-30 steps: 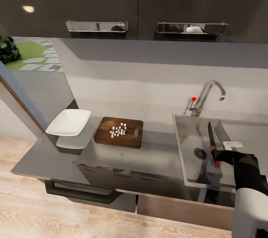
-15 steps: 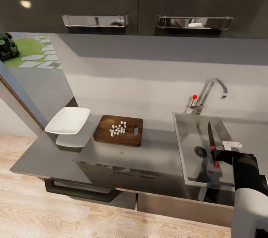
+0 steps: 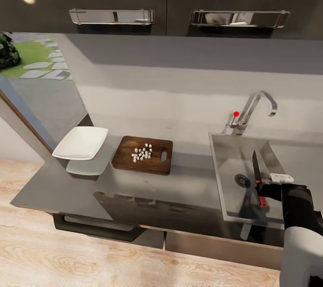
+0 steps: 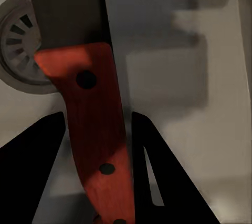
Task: In the kitchen, take the Vidalia onion out of the sink, dice it on the chopping board with the paring knife, put the diced onion into the bowl on the countertop, then place both the paring knife and the chopping board into the sink.
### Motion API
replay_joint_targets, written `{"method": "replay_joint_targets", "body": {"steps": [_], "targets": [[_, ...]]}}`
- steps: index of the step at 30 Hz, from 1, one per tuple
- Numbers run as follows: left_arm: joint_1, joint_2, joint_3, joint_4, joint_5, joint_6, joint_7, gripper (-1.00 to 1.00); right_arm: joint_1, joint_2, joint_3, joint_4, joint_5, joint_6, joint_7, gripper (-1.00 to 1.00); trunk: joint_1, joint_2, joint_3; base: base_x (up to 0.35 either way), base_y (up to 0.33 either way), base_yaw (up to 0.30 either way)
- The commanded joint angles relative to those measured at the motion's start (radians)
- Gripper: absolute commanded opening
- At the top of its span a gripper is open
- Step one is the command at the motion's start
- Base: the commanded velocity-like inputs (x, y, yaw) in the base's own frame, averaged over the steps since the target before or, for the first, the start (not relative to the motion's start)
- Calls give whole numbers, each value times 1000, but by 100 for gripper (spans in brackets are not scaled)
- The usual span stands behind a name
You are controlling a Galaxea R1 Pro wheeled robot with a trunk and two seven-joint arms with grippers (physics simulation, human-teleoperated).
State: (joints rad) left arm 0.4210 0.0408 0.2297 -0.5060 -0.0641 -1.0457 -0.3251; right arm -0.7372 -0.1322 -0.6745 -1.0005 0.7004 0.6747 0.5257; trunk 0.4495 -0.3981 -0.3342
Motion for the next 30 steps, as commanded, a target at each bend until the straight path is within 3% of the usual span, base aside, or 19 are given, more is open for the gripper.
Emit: {"method": "replay_joint_targets", "body": {"steps": [1,12,18,26,27,30], "targets": [[0,-1,6,-1,-6,-2,-4,100,-1,1,-1,-1,10,2,10,-100,1,-2,-3,0,0,0],[-1,-1,6,0,-6,-2,-4,100,-1,3,6,-1,11,4,11,-100,1,-2,-20,94,-7,0],[0,-1,7,1,-6,-2,-4,100,-1,3,4,-3,13,65,13,-100,1,-2,-21,4,0,0],[0,-1,7,1,-6,-2,-4,100,-1,3,4,-3,14,75,13,-100,1,-2,-21,0,0,0],[0,-1,7,1,-6,-2,-4,100,-1,3,4,-3,14,75,13,100,1,-2,-21,0,0,0],[0,-1,7,2,-6,-2,-4,100,-1,3,4,-3,14,75,13,100,1,-2,-21,0,0,0]]}}
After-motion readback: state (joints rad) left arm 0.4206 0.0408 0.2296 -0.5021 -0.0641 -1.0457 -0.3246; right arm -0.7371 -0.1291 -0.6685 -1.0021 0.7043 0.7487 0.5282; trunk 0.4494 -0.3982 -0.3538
